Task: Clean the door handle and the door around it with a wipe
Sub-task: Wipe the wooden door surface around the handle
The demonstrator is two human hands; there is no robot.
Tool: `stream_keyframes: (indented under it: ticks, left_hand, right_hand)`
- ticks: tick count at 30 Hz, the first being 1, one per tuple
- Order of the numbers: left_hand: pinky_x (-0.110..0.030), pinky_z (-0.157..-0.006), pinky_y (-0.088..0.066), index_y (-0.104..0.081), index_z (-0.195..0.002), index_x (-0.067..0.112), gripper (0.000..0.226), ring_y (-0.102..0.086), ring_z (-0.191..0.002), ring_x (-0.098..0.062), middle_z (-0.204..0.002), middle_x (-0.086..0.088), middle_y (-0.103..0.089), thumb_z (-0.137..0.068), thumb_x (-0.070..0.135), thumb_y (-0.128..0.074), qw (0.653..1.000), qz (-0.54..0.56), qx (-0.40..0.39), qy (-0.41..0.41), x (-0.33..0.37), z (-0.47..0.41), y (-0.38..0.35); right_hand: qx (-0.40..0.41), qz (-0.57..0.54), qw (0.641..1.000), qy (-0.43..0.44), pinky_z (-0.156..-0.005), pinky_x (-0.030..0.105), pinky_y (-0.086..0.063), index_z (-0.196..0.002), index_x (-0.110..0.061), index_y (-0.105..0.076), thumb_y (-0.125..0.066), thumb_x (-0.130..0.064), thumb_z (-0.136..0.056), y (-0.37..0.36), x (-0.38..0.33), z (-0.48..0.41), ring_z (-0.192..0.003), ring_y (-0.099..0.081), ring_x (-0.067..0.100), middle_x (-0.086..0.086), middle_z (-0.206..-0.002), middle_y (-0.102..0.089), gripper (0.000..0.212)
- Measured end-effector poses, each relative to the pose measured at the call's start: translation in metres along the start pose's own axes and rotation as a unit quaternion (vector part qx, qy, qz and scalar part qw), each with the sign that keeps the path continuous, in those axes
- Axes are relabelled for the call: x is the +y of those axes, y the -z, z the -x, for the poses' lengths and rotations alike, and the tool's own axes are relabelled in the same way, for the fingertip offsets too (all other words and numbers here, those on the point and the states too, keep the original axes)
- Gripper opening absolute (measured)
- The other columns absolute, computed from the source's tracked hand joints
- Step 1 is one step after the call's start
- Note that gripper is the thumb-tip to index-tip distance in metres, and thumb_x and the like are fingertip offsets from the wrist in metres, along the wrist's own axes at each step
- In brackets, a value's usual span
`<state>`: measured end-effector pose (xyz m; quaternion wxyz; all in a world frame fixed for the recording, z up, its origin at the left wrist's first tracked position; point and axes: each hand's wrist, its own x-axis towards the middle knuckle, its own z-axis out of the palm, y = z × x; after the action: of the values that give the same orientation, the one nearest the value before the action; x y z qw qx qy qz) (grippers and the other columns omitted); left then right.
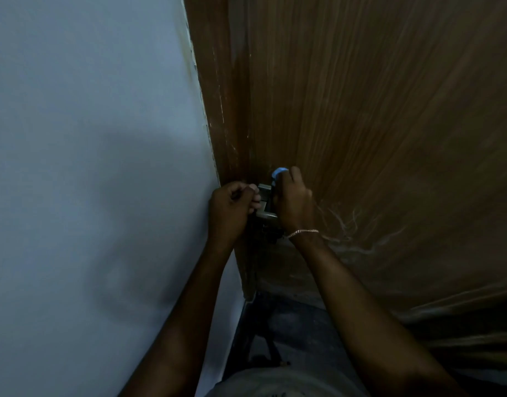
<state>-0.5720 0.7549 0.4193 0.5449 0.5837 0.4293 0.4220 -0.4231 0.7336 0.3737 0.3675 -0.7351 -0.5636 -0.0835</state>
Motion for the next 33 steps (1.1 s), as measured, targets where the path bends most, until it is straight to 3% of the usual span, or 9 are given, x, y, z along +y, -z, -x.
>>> stream_keyframes:
  ticks: [3, 8, 13, 16, 19, 22, 27, 30, 33]
  left_hand:
    - [-0.019, -0.064, -0.056, -0.072, -0.089, 0.016, 0.016, -0.071, -0.072, -0.015, -0.080, -0.003, -0.074, -0.096, 0.021, -0.059, 1.000, 0.007, 0.005, -0.003, 0.000, 0.000, 0.005]
    - [-0.018, -0.062, -0.056, -0.073, -0.088, 0.018, 0.016, -0.072, -0.071, -0.015, -0.079, -0.001, -0.075, -0.096, 0.021, -0.060, 1.000, 0.010, 0.010, -0.006, -0.004, 0.000, 0.005]
    - [-0.020, -0.063, -0.056, -0.074, -0.091, 0.017, 0.015, -0.073, -0.073, -0.018, -0.079, -0.001, -0.075, -0.096, 0.022, -0.060, 1.000, 0.002, 0.008, -0.005, -0.006, -0.002, 0.004]
    - [-0.018, -0.063, -0.056, -0.073, -0.089, 0.019, 0.015, -0.073, -0.073, -0.017, -0.079, 0.000, -0.075, -0.096, 0.023, -0.060, 1.000, 0.007, 0.006, -0.005, -0.005, -0.001, 0.005]
    - [-0.018, -0.063, -0.056, -0.073, -0.090, 0.018, 0.015, -0.073, -0.073, -0.017, -0.078, 0.000, -0.075, -0.096, 0.021, -0.060, 1.000, 0.012, 0.009, -0.004, -0.005, 0.000, 0.008]
    - [-0.019, -0.063, -0.056, -0.074, -0.091, 0.014, 0.015, -0.073, -0.072, -0.018, -0.078, -0.001, -0.075, -0.096, 0.020, -0.060, 1.000, 0.012, 0.010, 0.004, -0.006, 0.000, 0.007]
    - [-0.024, -0.065, -0.057, -0.074, -0.091, 0.013, 0.016, -0.072, -0.071, -0.017, -0.078, -0.001, -0.074, -0.095, 0.023, -0.062, 1.000, -0.018, 0.019, 0.005, -0.006, -0.001, 0.003]
    - [-0.021, -0.064, -0.057, -0.073, -0.092, 0.014, 0.015, -0.072, -0.071, -0.016, -0.080, -0.002, -0.074, -0.096, 0.022, -0.061, 1.000, 0.000, 0.020, 0.013, -0.005, 0.001, 0.007]
    - [-0.019, -0.064, -0.057, -0.073, -0.092, 0.014, 0.014, -0.072, -0.072, -0.017, -0.081, -0.002, -0.074, -0.096, 0.020, -0.060, 1.000, 0.007, 0.014, 0.008, -0.004, 0.004, 0.008]
  right_hand:
    - [0.007, -0.003, 0.999, -0.036, -0.062, 0.032, -0.059, -0.111, -0.009, -0.059, -0.063, -0.005, -0.088, 0.005, 0.015, 0.011, -0.080, -0.063, 0.017, 0.007, -0.114, -0.055, 0.024]
    - [0.098, -0.037, 0.994, -0.011, -0.059, 0.017, -0.050, -0.102, -0.011, -0.059, -0.054, -0.014, -0.094, 0.018, -0.003, -0.024, -0.075, -0.059, 0.009, 0.004, -0.109, -0.055, 0.010]
    - [0.012, 0.019, 0.999, 0.024, -0.057, 0.027, -0.056, -0.113, -0.006, -0.058, -0.066, -0.005, -0.087, -0.004, -0.028, -0.027, -0.074, -0.063, 0.017, 0.010, -0.115, -0.056, 0.028]
    - [-0.042, 0.066, 0.997, 0.029, -0.058, 0.022, -0.050, -0.116, -0.007, -0.059, -0.064, -0.009, -0.090, -0.005, -0.012, -0.006, -0.077, -0.064, 0.017, 0.009, -0.118, -0.057, 0.027]
    - [-0.011, 0.094, 0.995, -0.013, -0.054, 0.028, -0.052, -0.110, -0.010, -0.061, -0.069, -0.014, -0.086, 0.010, 0.001, -0.003, -0.074, -0.064, 0.018, 0.006, -0.114, -0.059, 0.026]
    - [0.038, 0.085, 0.996, -0.011, -0.052, 0.023, -0.048, -0.109, -0.013, -0.061, -0.070, -0.015, -0.085, 0.017, -0.010, -0.022, -0.071, -0.060, 0.012, 0.002, -0.109, -0.059, 0.026]
    - [-0.042, 0.100, 0.993, 0.041, -0.055, 0.032, -0.055, -0.117, -0.009, -0.060, -0.065, -0.015, -0.091, -0.008, -0.041, -0.028, -0.077, -0.064, 0.017, 0.006, -0.113, -0.059, 0.027]
    - [-0.075, 0.129, 0.987, 0.051, -0.050, 0.029, -0.049, -0.113, -0.008, -0.063, -0.067, -0.015, -0.090, -0.011, -0.028, -0.013, -0.076, -0.066, 0.022, 0.008, -0.113, -0.062, 0.025]
    - [-0.053, 0.144, 0.988, 0.021, -0.050, 0.024, -0.039, -0.108, -0.013, -0.064, -0.067, -0.016, -0.088, 0.003, -0.005, -0.004, -0.073, -0.065, 0.017, 0.003, -0.111, -0.061, 0.020]
